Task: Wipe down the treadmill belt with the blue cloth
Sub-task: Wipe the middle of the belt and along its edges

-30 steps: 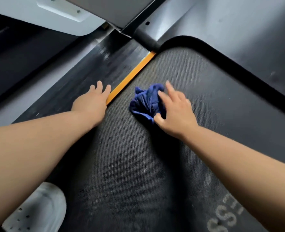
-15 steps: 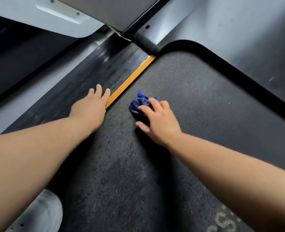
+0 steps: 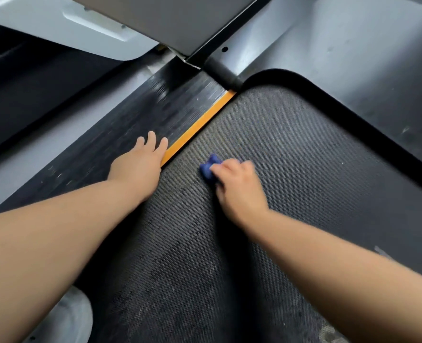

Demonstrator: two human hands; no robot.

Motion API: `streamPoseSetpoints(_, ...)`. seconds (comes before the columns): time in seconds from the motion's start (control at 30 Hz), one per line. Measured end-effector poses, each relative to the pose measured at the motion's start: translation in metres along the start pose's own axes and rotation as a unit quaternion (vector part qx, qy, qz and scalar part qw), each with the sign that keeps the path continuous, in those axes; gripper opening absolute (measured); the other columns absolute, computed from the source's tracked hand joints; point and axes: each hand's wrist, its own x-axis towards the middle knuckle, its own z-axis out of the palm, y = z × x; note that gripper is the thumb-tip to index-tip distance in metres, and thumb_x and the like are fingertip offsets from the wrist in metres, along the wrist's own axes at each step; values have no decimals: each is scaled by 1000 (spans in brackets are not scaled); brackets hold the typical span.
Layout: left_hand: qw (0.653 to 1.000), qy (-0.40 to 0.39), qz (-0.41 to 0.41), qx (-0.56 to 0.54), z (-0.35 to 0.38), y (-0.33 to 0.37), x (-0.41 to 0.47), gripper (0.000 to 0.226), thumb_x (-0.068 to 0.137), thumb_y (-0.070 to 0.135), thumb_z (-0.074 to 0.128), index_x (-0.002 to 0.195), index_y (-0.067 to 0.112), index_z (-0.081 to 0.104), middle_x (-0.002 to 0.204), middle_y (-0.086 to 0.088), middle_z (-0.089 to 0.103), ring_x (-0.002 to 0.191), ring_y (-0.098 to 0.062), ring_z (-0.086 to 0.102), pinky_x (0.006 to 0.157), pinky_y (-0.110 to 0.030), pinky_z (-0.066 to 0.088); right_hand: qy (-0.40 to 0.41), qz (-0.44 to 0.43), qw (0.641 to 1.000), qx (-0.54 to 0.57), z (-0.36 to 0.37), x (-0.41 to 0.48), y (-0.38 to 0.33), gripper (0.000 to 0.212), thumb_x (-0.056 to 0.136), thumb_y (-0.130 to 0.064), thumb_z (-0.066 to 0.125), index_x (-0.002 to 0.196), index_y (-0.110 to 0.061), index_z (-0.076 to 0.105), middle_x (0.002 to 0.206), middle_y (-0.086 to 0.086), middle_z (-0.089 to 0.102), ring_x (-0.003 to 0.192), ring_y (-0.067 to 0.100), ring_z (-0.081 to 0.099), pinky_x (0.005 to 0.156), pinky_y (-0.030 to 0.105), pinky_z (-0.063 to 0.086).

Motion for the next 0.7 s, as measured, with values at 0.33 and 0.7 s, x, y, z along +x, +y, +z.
streamPoseSetpoints(0.33,999,-6,18,33,-2,-3,1,64,101,30,38,150,20,-2,158,-8,-2,142,-25,20,68,-36,49,48,156,986,-39,-27,68,58,25,87,-30,55,105,-21,69,112,7,58,101,34,46,84,36,40)
streamPoseSetpoints(0.7,999,-3,20,30,0,-2,1,63,101,28,37,150,19,-2,158,-9,-2,142,-27,19,69,-38,50,49,40,998,-23,-10,72,40,31,82,-33,46,99,-24,70,102,5,63,94,34,53,79,37,45)
